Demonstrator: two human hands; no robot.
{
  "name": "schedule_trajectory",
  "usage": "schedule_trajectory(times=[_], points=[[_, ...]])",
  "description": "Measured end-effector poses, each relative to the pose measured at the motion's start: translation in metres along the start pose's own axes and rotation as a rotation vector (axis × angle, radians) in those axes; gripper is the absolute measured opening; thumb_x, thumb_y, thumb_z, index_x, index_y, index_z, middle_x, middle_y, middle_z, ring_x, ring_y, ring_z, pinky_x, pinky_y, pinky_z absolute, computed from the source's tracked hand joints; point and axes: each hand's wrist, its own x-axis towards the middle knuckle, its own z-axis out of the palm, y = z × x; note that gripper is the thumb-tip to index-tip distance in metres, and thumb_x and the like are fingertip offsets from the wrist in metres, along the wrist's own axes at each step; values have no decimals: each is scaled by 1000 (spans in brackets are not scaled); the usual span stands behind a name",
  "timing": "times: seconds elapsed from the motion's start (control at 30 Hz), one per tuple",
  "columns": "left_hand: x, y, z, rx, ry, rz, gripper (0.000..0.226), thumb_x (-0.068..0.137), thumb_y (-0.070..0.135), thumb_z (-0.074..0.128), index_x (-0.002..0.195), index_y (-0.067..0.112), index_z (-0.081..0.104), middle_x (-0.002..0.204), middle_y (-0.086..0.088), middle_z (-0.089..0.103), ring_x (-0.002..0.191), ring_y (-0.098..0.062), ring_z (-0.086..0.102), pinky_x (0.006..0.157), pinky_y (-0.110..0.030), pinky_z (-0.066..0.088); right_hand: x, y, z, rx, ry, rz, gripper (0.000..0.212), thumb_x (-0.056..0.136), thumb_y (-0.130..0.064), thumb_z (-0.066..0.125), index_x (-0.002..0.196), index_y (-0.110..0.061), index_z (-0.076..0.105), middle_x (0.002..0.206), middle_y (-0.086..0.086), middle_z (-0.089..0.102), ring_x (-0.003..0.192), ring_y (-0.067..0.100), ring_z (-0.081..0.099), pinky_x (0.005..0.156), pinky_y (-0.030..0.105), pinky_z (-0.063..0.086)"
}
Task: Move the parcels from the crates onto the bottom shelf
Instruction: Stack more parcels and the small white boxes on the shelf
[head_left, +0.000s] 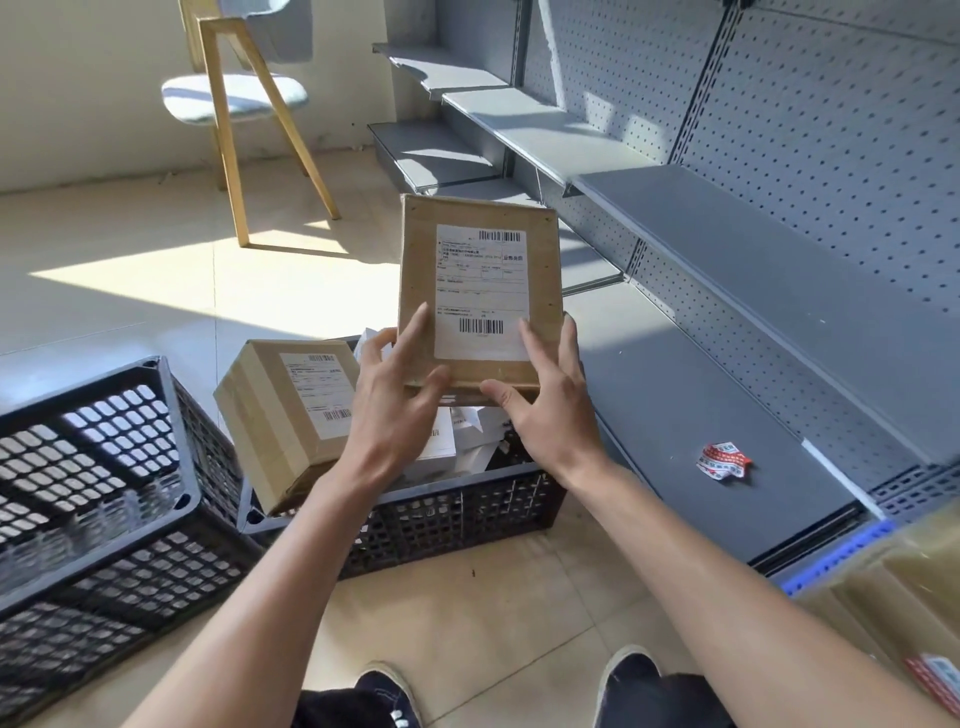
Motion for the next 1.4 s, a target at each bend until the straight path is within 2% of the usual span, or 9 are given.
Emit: schedule_trajectory(times=[0.4,0.63,0.77,0.9,1.07,1.2,1.27,1.33,1.4], points=[[-18,43,24,-62,-59,84,71,98,27,64,151,56,27,151,2,32,134,-25,46,107,-52,48,-37,0,-55,-47,130,-13,84,89,-43,70,158,-28,24,167,10,-7,154,23,5,114,24,10],[-49,89,53,-128,-123,185,72,98,21,66,153,50,31,151,4,34,131,-17,51,110,-35,47,-84,8,-110,-27,243,37,85,87,-43,72,158,-30,26,167,5,-7,154,22,6,121,37,21],[-70,117,71,-156,-197,220,71,99,22,64,154,50,30,150,5,34,132,-17,51,112,-40,45,-118,9,-142,-55,277,97,87,86,-47,72,158,-31,25,167,5,-8,154,19,5,121,33,18],[-92,150,90,-167,-280,284,68,100,25,62,155,48,29,152,1,33,130,-15,48,112,-38,45,-157,8,-179,-110,335,173,96,81,-56,73,159,-33,21,167,5,-12,154,21,2,123,45,21],[-127,187,117,-186,-406,370,65,100,27,61,155,43,32,147,-1,37,126,-15,48,112,-32,41,-213,17,-219,-189,470,260,93,84,-37,80,158,-30,23,167,9,-10,155,22,4,124,40,19],[-158,217,139,-249,-471,420,64,99,18,62,156,33,36,142,-2,40,115,7,52,96,-4,39,-251,24,-246,-229,532,324,93,84,-23,81,157,-30,25,167,10,-9,154,23,7,124,38,19],[-172,230,152,-267,-490,453,63,99,18,61,156,32,37,140,-2,42,106,12,52,97,-13,46,-267,30,-262,-242,558,340,92,84,-22,80,158,-32,26,167,10,-8,154,24,10,123,38,22],[-186,241,170,-278,-532,448,63,99,21,62,155,37,38,141,-3,43,112,-2,55,104,-30,48,-286,37,-278,-272,582,368,91,84,-22,80,157,-33,27,167,10,-8,154,24,10,123,36,21],[-203,252,189,-304,-578,470,63,98,21,61,154,39,38,143,-4,42,108,7,56,100,-24,49,-307,43,-295,-310,612,390,89,85,-21,79,156,-37,28,167,11,-7,154,24,8,121,32,19]])
